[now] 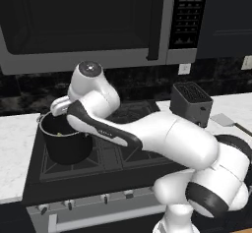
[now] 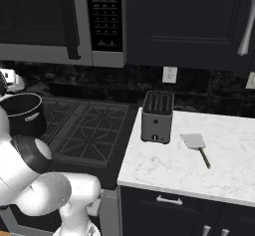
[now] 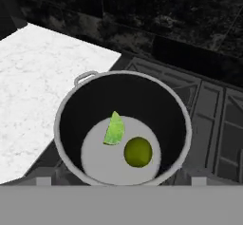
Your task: Put the lime and lemon wedge in the pot. Retrieve the spatula and lightly stir the vegetables in the pot.
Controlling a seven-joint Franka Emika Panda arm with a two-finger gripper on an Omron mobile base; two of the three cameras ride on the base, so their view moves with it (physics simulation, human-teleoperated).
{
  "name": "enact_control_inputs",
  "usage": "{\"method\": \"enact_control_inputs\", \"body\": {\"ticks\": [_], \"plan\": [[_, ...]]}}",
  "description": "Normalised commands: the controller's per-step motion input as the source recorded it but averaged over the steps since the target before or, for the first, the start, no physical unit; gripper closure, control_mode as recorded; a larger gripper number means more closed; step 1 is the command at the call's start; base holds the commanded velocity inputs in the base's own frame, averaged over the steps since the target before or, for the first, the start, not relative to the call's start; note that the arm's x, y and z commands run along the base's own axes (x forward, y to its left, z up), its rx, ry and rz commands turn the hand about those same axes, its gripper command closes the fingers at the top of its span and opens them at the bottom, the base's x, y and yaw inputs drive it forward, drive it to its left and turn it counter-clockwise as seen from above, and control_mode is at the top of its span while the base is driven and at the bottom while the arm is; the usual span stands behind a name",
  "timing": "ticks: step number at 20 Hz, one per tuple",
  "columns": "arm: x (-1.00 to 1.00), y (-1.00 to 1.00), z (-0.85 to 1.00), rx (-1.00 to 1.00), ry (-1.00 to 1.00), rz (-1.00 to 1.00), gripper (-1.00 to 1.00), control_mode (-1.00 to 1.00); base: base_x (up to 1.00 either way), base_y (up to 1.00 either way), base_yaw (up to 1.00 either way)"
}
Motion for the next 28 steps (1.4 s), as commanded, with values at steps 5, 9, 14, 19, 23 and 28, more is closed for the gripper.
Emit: {"method": "enact_control_inputs", "body": {"ticks": [5,9,14,19,23,28], "plan": [[-0.81,-1.0,0.01,0.27,0.18,-0.25,-1.0,-1.0,0.0,0.0,0.0],[-0.45,-1.0,0.0,0.33,0.36,-0.4,-1.0,-1.0,0.0,0.0,0.0],[-0.25,-1.0,0.0,0.35,0.35,-0.43,-1.0,-1.0,0.0,0.0,0.0],[-0.12,-1.0,0.0,0.37,0.32,-0.42,-1.0,-1.0,0.0,0.0,0.0],[-0.03,-1.0,0.0,0.39,0.27,-0.42,-1.0,-1.0,0.0,0.0,0.0],[0.0,-1.0,0.0,0.38,0.25,-0.46,-1.0,-1.0,0.0,0.0,0.0]]}}
